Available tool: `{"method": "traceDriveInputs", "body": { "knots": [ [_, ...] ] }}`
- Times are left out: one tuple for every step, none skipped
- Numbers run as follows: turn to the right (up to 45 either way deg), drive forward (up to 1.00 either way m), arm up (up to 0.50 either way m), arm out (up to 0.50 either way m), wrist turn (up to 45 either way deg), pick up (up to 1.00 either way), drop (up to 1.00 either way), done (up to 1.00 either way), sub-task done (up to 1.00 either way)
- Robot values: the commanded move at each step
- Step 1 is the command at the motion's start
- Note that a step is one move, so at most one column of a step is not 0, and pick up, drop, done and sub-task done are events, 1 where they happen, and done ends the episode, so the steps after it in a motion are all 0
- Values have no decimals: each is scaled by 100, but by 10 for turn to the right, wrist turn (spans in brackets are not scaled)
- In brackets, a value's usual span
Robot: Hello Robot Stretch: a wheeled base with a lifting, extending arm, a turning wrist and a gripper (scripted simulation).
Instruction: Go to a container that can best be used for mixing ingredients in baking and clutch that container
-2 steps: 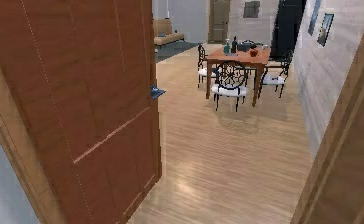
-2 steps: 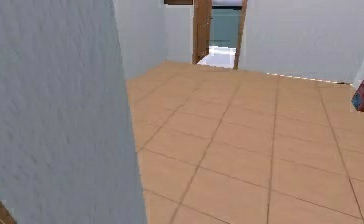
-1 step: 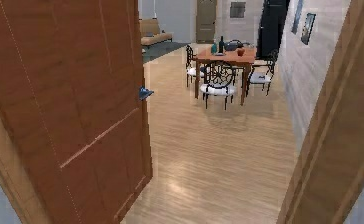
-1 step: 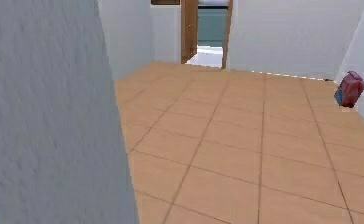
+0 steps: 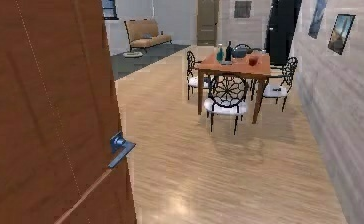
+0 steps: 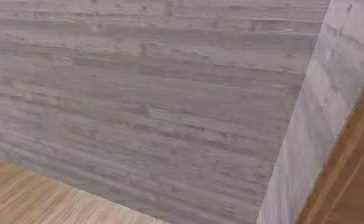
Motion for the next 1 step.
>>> {"method": "traceDriveInputs", "body": {
  "knots": [
    [120, 0, 0, 0, 0, 0, 0, 0, 0]
  ]
}}
